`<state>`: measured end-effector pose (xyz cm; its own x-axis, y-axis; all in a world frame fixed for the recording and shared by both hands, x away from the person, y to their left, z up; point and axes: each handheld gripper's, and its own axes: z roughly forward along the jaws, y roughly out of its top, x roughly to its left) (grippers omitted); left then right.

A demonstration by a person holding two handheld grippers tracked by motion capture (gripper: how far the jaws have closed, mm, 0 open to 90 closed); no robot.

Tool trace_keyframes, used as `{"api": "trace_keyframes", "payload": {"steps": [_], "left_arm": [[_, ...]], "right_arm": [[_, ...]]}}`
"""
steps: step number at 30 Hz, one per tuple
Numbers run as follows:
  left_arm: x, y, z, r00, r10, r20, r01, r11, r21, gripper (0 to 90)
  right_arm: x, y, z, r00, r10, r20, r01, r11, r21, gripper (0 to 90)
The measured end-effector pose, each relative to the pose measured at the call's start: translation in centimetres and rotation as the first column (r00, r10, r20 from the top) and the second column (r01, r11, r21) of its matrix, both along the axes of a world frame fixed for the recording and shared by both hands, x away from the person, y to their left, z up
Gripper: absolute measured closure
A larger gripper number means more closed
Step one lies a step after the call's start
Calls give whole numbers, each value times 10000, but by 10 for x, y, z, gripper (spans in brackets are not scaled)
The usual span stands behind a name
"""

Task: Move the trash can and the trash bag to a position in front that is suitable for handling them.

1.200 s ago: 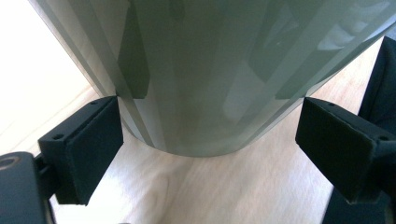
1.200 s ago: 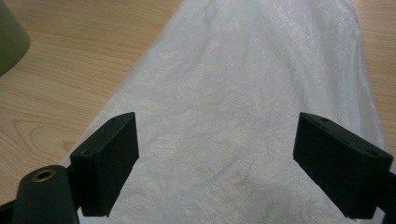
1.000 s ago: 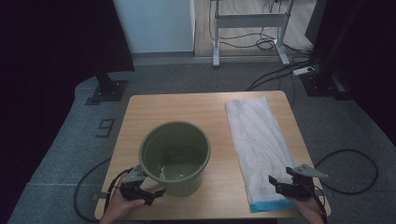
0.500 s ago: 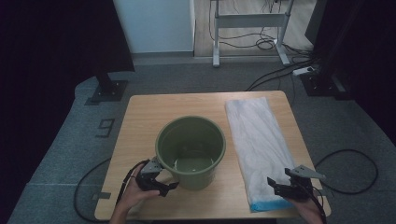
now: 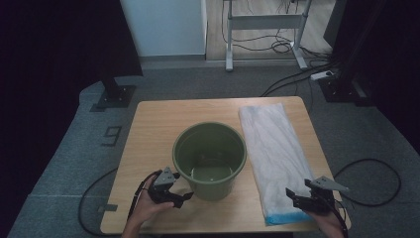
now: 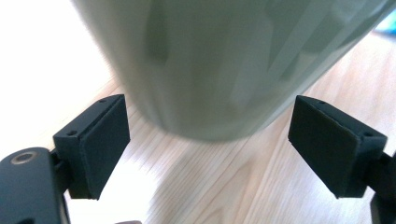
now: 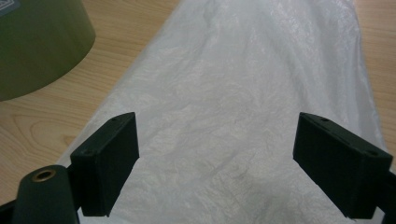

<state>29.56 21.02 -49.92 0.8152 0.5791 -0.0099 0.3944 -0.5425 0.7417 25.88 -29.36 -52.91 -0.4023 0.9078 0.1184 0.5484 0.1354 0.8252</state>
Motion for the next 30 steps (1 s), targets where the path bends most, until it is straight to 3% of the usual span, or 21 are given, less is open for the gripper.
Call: {"api": "trace_keyframes", "payload": {"steps": [8, 13, 19, 30], "left_arm": [[-16, 43, 18, 9963, 836, 181, -824, 9947, -611, 124], [-22, 62, 13, 9916, 1293, -9, -1293, 9909, -362, 122], [-22, 75, 13, 9857, 1684, -72, -1685, 9848, -421, 121], [-22, 79, 5, 9817, 1899, -142, -1898, 9818, 86, 124]], "right_arm": [[0, 6, -1, 9999, 106, -22, -106, 9997, -215, 138], [-2, 9, -1, 9996, 270, 13, -270, 9992, -304, 138], [-3, 7, -1, 9997, 242, 45, -241, 9993, -290, 139], [0, 4, -2, 9998, 173, 1, -173, 9993, -338, 139]]}}
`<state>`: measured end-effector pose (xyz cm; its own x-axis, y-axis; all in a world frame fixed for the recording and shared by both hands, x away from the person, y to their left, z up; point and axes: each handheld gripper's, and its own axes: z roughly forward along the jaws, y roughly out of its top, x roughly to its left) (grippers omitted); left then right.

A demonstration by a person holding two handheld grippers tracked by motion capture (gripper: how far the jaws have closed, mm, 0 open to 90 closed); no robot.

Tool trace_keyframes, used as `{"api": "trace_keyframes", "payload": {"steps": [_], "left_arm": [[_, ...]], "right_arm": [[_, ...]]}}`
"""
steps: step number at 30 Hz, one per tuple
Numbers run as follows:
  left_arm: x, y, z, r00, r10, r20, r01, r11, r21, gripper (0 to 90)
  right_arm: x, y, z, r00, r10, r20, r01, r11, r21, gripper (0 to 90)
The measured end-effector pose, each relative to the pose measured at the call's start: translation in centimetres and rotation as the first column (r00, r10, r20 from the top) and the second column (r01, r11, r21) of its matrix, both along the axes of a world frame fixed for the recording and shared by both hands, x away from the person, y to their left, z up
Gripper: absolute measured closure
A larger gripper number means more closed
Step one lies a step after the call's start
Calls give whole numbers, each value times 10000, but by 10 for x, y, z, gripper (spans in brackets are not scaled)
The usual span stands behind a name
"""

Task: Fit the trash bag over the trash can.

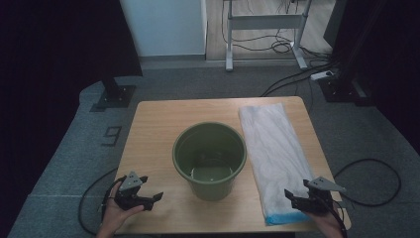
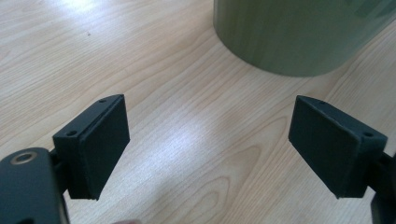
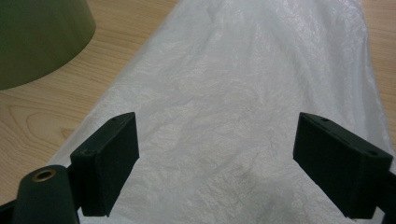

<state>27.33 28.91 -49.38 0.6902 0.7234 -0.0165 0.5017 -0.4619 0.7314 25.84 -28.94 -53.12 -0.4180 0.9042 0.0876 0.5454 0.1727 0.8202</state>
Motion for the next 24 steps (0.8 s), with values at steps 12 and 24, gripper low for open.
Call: {"api": "trace_keyframes", "payload": {"steps": [12, 24], "left_arm": [[6, -5, -6, 9998, -128, -164, 129, 9999, 49, 122], [11, -6, -14, 9994, -152, -320, 147, 9998, -159, 130]], "right_arm": [[22, -2, 4, 10000, -41, -25, 40, 9992, -394, 139], [103, -26, 15, 9981, -385, -472, 376, 9991, -186, 146]]}}
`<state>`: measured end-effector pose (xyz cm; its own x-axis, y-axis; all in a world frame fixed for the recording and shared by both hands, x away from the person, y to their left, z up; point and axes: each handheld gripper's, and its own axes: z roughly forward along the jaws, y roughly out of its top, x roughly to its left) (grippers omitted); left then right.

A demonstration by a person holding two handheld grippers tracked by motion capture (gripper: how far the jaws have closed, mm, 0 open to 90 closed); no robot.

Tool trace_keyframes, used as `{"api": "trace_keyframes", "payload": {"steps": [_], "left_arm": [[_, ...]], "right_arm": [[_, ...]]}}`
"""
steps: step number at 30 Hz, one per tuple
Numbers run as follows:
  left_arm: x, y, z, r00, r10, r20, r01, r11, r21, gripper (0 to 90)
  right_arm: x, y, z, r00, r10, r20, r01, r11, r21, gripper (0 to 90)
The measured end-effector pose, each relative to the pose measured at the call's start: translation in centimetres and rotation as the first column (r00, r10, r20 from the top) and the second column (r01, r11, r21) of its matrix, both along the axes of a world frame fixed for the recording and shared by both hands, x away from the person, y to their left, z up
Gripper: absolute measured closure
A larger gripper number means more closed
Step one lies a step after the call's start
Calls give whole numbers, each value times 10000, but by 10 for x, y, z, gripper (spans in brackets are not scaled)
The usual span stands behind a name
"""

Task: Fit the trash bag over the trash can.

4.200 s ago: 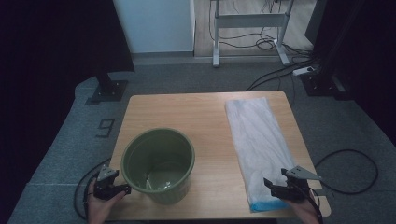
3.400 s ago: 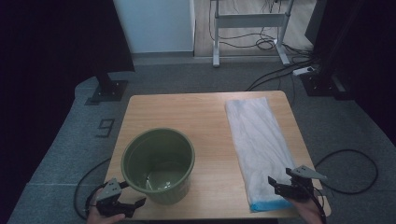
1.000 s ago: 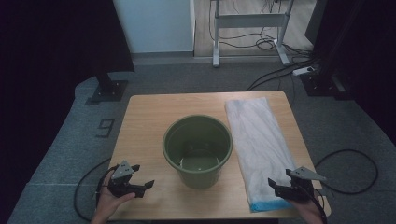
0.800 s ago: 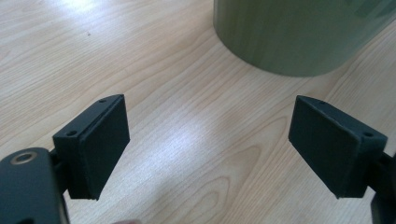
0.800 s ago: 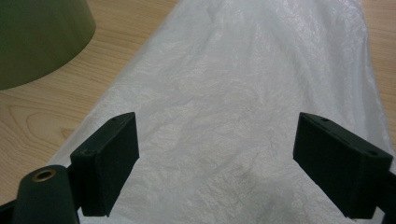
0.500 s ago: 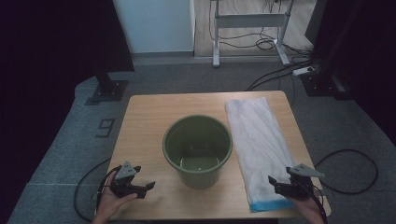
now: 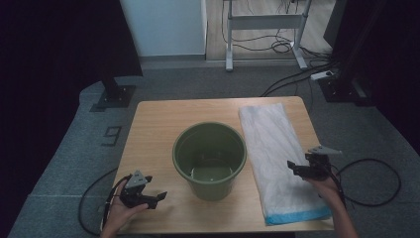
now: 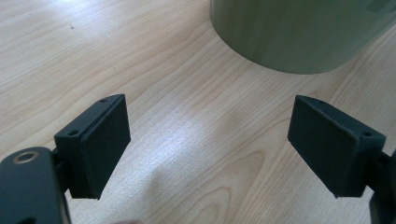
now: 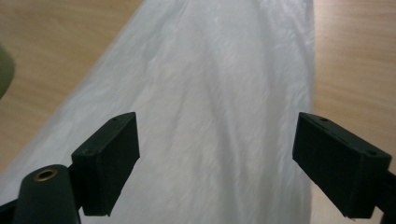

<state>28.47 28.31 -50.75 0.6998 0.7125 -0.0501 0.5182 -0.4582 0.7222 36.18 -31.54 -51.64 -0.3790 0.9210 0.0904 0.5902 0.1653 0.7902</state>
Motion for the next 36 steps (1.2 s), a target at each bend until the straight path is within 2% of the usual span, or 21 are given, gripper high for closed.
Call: {"api": "trace_keyframes", "payload": {"steps": [4, 7, 8, 9, 11, 14, 17, 19, 28, 36], "left_arm": [[0, -2, -5, 9999, -5, -135, 5, 10000, 34, 141], [0, -3, -5, 9999, -50, -133, 51, 10000, 46, 141], [-1, -4, -5, 9999, -51, -138, 52, 10000, 39, 141], [-1, -4, -6, 9999, -62, -137, 63, 10000, 32, 141], [-1, -5, -6, 9998, -86, -152, 86, 10000, 3, 141], [-1, -7, -8, 9998, -88, -183, 88, 10000, 20, 140], [0, -9, -10, 9996, -145, -236, 147, 9999, 48, 140], [1, -10, -11, 9994, -173, -290, 177, 9998, 129, 140], [4, -11, -15, 9991, -170, -375, 183, 9992, 342, 140], [6, -16, -20, 9983, -211, -546, 250, 9971, 718, 140]], "right_arm": [[22, -6, -2, 10000, -60, -73, 61, 9999, 147, 148], [28, -9, -4, 9998, -19, -175, 23, 9998, 200, 151], [33, -13, -7, 9996, 167, -206, -158, 9990, 417, 172], [33, -13, -7, 9996, 167, -206, -158, 9990, 417, 172], [37, -17, -10, 9986, 498, -181, -486, 9968, 632, 198], [43, -18, -15, 9956, 883, -319, -868, 9951, 464, 199], [51, -17, -19, 9929, 1029, -592, -1028, 9947, 50, 197], [59, -18, -21, 9914, 1091, -721, -1091, 9940, 36, 199], [89, -19, -31, 9924, 761, -971, -783, 9968, -185, 209], [109, -23, -34, 9954, 377, -878, -371, 9993, 79, 242]]}}
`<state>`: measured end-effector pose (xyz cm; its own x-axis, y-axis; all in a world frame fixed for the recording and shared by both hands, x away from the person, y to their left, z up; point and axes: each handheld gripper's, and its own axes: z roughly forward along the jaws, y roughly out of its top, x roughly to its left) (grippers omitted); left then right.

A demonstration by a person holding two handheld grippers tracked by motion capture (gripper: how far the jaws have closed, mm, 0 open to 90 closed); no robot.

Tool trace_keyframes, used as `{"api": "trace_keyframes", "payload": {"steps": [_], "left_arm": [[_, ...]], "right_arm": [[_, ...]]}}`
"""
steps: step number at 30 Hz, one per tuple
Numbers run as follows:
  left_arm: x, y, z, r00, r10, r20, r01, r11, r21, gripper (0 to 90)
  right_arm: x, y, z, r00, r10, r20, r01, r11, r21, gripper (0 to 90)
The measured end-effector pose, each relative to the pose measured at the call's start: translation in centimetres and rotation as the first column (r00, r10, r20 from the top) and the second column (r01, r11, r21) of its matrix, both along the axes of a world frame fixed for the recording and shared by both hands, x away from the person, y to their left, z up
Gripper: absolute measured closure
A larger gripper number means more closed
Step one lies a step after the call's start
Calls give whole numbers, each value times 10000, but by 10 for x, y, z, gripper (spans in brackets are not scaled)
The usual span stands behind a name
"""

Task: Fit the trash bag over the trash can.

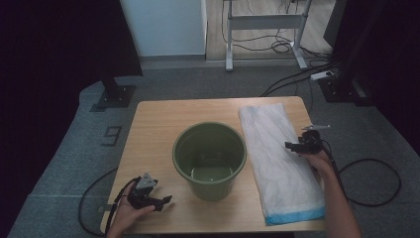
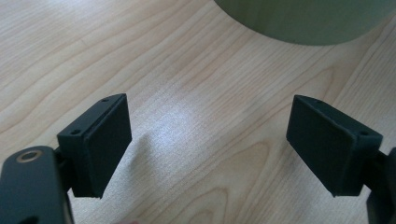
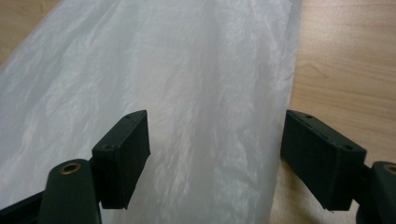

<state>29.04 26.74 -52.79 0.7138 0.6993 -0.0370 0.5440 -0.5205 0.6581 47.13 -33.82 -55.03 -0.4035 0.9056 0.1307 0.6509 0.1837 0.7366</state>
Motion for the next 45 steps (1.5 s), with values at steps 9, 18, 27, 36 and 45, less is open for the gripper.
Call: {"api": "trace_keyframes", "payload": {"steps": [9, 18, 27, 36, 45], "left_arm": [[-2, 2, -1, 10000, 75, -16, -75, 10000, -34, 140], [-3, 2, -1, 9999, 125, 28, -125, 9999, -49, 140], [-3, 2, 1, 9998, 172, 112, -171, 9998, -78, 140], [-5, 1, 8, 9988, 312, 371, -300, 9991, -311, 143], [-9, 1, 11, 9983, 365, 458, -350, 9989, -321, 143]], "right_arm": [[5, 11, 0, 9995, 242, 201, -237, 9995, -208, 406], [1, 15, 2, 9994, 333, 119, -328, 9984, -451, 863], [-15, 26, 6, 9926, 1129, 452, -1103, 9923, -559, 891], [-44, 22, 27, 9767, 1627, 1399, -1636, 9865, -54, 892], [-60, 16, 38, 9700, 1739, 1697, -1831, 9823, 403, 892]]}}
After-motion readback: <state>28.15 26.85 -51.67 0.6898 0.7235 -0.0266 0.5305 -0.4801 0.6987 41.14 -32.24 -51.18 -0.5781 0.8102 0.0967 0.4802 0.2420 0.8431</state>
